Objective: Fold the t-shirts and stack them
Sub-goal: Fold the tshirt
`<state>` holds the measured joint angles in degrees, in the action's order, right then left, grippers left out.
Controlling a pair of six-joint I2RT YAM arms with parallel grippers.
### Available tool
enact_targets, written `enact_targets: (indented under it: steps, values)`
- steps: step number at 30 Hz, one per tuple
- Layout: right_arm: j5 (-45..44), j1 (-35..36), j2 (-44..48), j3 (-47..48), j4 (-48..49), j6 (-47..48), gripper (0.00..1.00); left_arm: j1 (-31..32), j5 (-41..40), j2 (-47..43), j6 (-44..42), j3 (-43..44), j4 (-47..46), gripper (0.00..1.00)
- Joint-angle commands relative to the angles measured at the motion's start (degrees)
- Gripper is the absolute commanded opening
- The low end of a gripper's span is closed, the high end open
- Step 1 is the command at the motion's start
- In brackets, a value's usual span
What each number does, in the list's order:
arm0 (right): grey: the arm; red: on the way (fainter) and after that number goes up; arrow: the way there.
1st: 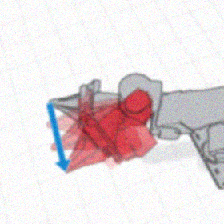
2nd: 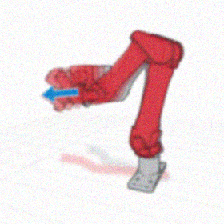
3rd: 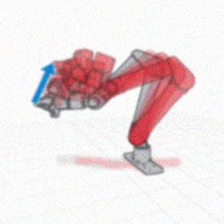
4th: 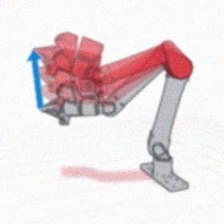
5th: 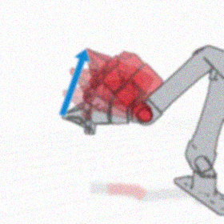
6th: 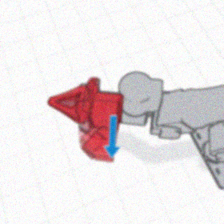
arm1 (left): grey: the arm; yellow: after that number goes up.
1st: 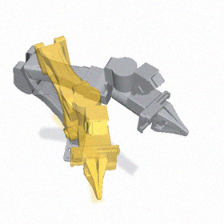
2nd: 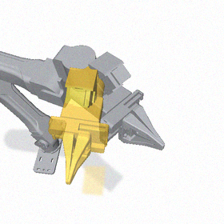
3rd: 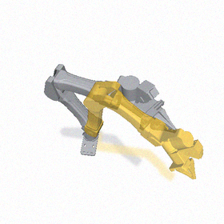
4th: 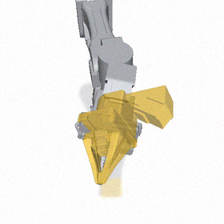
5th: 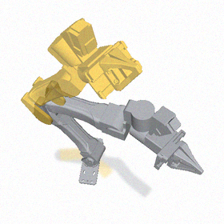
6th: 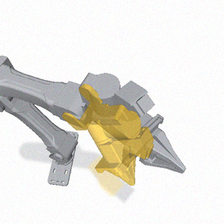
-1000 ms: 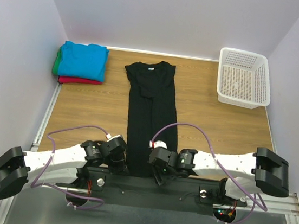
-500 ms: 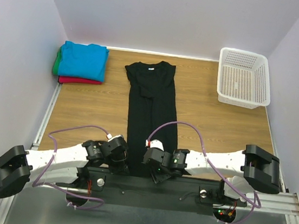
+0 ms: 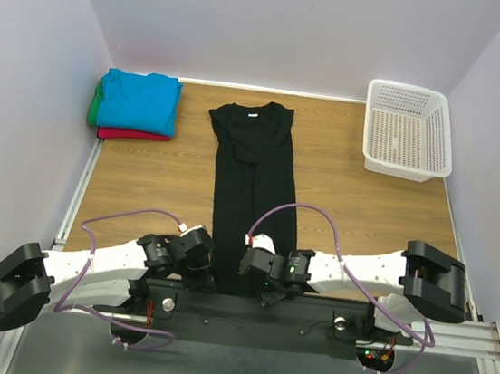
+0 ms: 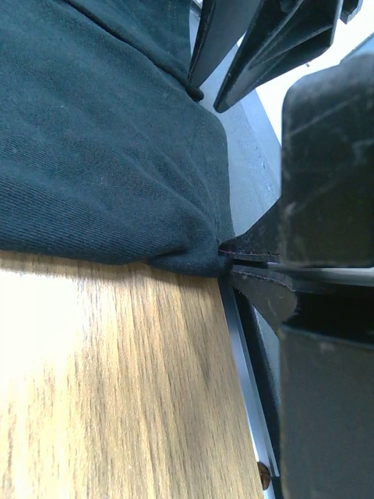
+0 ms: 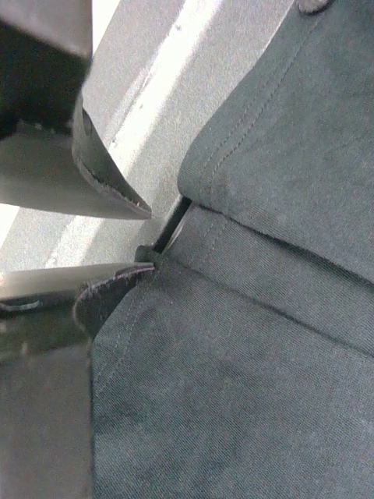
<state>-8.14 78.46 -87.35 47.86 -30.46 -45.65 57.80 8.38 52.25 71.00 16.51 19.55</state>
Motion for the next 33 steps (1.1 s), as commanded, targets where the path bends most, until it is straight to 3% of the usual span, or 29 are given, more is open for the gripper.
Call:
enact_targets:
  steps: [1, 10, 18, 33]
  values:
    - [-1.0, 0.6, -1.4, -0.2, -0.2, 0.6, 0.32, 0.4, -1.0, -0.7, 0.0, -0.3, 0.8, 0.0]
    - [-0.1, 0.6, -0.1, 0.0, -0.3, 0.8, 0.08, 0.4, -2.8, -1.3, 0.1, 0.4, 2.9, 0.0]
    - [2.4, 0.6, 4.6, 2.6, -0.4, 1.4, 0.01, 0.4, -2.8, -3.6, 0.5, 0.1, 3.0, 0.0]
    - [1.8, 0.6, 2.4, 6.0, 2.5, -1.0, 0.01, 0.4, -2.6, -5.8, 1.0, -0.5, 4.1, 0.0]
